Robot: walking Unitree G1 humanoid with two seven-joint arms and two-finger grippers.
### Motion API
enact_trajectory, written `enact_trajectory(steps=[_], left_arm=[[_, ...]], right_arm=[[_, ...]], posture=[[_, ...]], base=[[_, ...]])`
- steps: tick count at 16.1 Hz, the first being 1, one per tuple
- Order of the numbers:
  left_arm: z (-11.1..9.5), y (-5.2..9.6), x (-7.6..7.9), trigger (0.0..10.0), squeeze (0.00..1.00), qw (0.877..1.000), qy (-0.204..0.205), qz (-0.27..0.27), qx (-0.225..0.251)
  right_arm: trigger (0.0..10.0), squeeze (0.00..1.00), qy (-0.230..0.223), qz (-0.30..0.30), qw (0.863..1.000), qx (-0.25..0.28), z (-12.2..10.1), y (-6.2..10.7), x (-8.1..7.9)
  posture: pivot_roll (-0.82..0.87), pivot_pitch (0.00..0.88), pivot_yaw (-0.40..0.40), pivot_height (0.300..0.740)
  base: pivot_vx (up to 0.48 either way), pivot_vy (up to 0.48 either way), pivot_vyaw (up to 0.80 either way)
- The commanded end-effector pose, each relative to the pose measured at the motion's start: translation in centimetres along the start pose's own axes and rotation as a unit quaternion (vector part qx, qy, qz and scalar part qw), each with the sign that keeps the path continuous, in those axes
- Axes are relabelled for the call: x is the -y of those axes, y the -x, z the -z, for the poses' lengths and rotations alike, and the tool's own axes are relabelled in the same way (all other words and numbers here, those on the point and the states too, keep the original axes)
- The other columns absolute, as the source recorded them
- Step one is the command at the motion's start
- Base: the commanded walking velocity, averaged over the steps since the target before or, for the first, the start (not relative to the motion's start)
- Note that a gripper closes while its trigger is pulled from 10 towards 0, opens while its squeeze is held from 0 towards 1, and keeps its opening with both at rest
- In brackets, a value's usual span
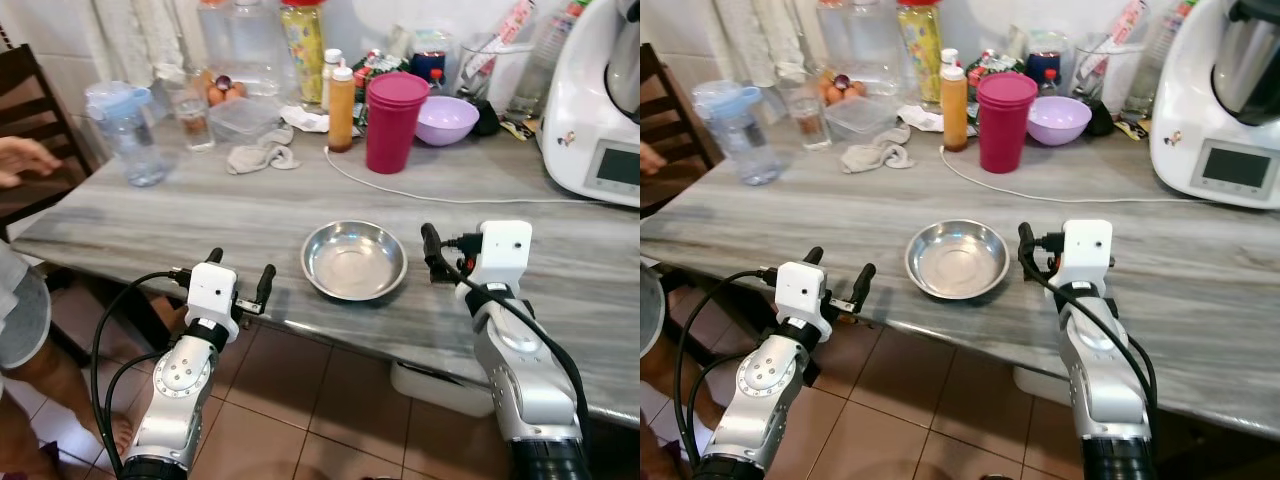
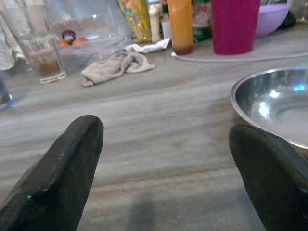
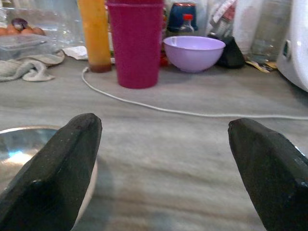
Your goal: Setting the table
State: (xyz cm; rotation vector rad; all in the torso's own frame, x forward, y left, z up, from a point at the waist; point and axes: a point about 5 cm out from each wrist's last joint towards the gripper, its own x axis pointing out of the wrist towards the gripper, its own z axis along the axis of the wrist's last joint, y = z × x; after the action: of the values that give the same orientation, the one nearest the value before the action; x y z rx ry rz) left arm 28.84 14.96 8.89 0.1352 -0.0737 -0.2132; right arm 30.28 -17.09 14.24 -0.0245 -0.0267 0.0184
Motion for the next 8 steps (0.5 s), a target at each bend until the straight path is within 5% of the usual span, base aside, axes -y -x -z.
enact_trajectory(steps=[1, 8], left_arm=[[-0.12, -0.48, -0.07, 10.0, 0.0, 1.0, -0.014, -0.01, -0.006], [0.05, -0.59, -0.14, 10.0, 0.0, 0.999, -0.022, -0.019, -0.017]], right_arm=[[10.0, 0.0, -0.007, 0.004, 1.0, -0.007, 0.07, 0.33, 0.0], [10.0, 0.0, -0.017, 0.011, 1.0, -0.014, 0.23, 0.31, 0.01]], posture=[[-0.23, 0.026, 0.037, 0.74], [-0.23, 0.028, 0.039, 0.74]], base=[[0.0, 0.0, -0.74], [0.0, 0.0, -0.68]])
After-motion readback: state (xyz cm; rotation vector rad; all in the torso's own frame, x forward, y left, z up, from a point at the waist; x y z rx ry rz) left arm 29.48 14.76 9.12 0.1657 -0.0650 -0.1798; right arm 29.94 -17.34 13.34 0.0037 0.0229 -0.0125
